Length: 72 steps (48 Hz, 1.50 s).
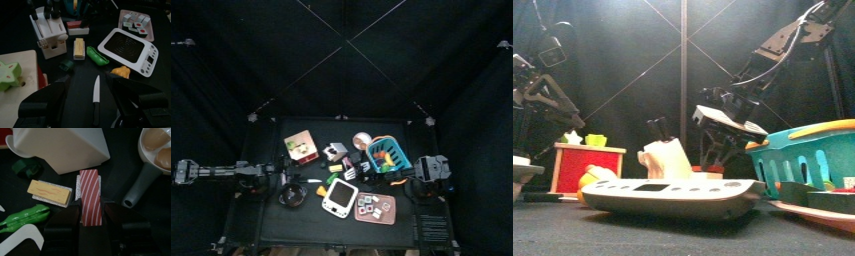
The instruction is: Separate salmon and rice
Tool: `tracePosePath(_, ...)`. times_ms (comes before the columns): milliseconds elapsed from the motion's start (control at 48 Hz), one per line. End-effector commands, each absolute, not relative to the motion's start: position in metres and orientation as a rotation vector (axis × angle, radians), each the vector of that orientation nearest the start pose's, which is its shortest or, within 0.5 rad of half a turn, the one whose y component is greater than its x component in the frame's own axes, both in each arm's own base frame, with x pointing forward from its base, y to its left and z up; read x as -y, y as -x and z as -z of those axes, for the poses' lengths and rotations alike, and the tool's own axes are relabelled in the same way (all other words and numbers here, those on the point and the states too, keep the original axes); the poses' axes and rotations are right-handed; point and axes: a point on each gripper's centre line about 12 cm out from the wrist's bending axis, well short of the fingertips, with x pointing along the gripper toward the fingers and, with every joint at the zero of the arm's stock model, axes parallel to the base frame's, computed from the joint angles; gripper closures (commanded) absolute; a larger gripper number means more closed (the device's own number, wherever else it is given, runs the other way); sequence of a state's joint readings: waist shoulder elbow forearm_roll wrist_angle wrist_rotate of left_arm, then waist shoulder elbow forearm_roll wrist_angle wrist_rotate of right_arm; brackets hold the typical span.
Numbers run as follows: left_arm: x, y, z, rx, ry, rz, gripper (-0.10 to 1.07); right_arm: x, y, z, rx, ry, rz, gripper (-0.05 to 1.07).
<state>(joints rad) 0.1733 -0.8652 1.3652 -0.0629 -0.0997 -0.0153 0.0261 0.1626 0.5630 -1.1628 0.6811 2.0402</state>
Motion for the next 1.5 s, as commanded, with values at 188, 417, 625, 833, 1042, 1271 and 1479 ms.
tracePosePath(188, -0.027, -0.196, -0.211, -0.241, 0.149, -0.165, 0.04, 0.050, -0.387, -0.195, -0.470, -0.459, 0.814, 0.40)
tracePosePath(417, -0.011, -0.215, -0.239, -0.107, 0.111, -0.071, 0.04, 0.028, -0.362, -0.240, -0.362, -0.381, 0.645, 0.40)
tracePosePath(625, 0.003, -0.245, -0.260, -0.051, 0.018, 0.011, 0.01, 0.001, -0.365, -0.241, -0.369, -0.273, 0.445, 0.40)
tracePosePath(833, 0.008, -0.276, -0.252, -0.119, -0.025, 0.040, -0.02, -0.007, -0.374, -0.241, -0.363, -0.178, 0.364, 0.40)
tracePosePath(1042, 0.009, -0.301, -0.231, -0.205, -0.034, 0.044, -0.02, -0.011, -0.384, -0.238, -0.369, -0.144, 0.342, 0.40)
tracePosePath(1271, 0.005, -0.315, -0.213, -0.258, -0.056, 0.041, -0.02, -0.019, -0.395, -0.236, -0.384, -0.122, 0.283, 0.40)
tracePosePath(1479, 0.004, -0.323, -0.207, -0.270, -0.063, 0.044, -0.02, -0.031, -0.398, -0.237, -0.382, -0.068, 0.214, 0.40)
